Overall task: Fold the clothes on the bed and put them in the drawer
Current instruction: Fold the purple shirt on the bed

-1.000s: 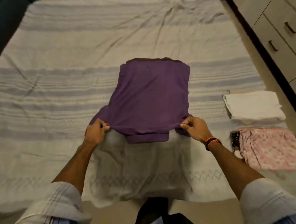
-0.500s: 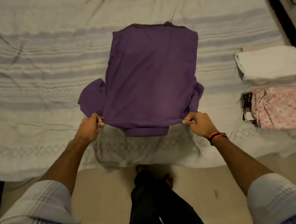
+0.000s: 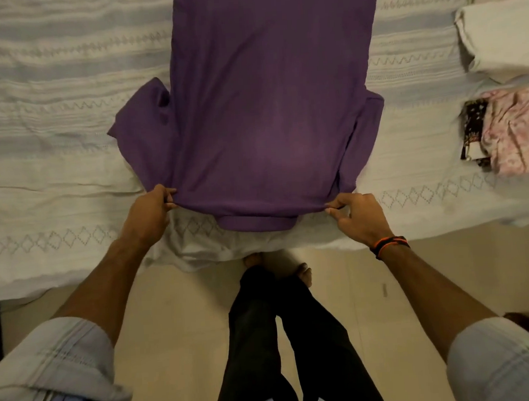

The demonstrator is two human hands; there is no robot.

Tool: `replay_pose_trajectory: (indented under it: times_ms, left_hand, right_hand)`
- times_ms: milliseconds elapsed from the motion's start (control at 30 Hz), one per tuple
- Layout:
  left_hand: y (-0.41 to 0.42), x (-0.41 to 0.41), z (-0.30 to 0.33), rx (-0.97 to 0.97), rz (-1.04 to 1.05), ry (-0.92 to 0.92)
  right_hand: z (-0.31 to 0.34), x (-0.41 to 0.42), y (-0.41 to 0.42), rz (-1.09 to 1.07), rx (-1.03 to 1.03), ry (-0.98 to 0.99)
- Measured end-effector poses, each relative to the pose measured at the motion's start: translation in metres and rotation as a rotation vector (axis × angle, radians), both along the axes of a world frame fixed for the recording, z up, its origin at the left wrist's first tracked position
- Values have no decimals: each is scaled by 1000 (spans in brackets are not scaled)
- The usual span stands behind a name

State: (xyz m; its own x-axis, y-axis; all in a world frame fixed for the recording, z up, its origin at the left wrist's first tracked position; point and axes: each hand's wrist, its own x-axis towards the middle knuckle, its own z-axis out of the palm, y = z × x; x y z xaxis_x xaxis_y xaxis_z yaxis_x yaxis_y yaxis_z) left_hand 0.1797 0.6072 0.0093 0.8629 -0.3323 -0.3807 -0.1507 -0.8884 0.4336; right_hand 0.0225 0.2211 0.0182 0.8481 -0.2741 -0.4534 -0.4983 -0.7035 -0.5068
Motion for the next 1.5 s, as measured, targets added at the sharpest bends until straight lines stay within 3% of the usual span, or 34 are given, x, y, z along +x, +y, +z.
replay_pose_trajectory:
  times_ms: [167, 367, 467, 567, 667, 767, 867, 1067, 1233, 1500]
  left_hand:
    - [5, -6, -23, 97, -31, 62]
    - [-18, -10, -29, 384, -132, 185]
    - [-46, -15, -15, 531, -148, 104]
    - [-72, -26, -16, 391, -157, -9]
    - [-96, -40, -34, 214, -243, 38]
    - [-105, -54, -53, 265, -316, 215]
    - [-93, -60, -65, 304, -239, 339]
    - [-83, -49, -58, 309, -205, 437]
    - [-97, -41, -29, 290, -172, 470]
    - [-133, -47, 38, 67, -145, 380]
  right_hand:
    - [-30, -11, 25, 57, -86, 92]
    - [-41, -14, 47, 124, -175, 304]
    - [-34, -9, 61, 86, -252, 310]
    - [-31, -2, 77, 136, -275, 168]
    - [-37, 6, 93, 247, -162, 87]
    - [-47, 9, 103, 356, -129, 272]
    - [-56, 2, 103, 270, -115, 454]
    - [-52, 1, 96, 193, -72, 537]
    - [-22, 6, 93, 79, 44, 408]
    - [48, 10, 80, 66, 87, 200]
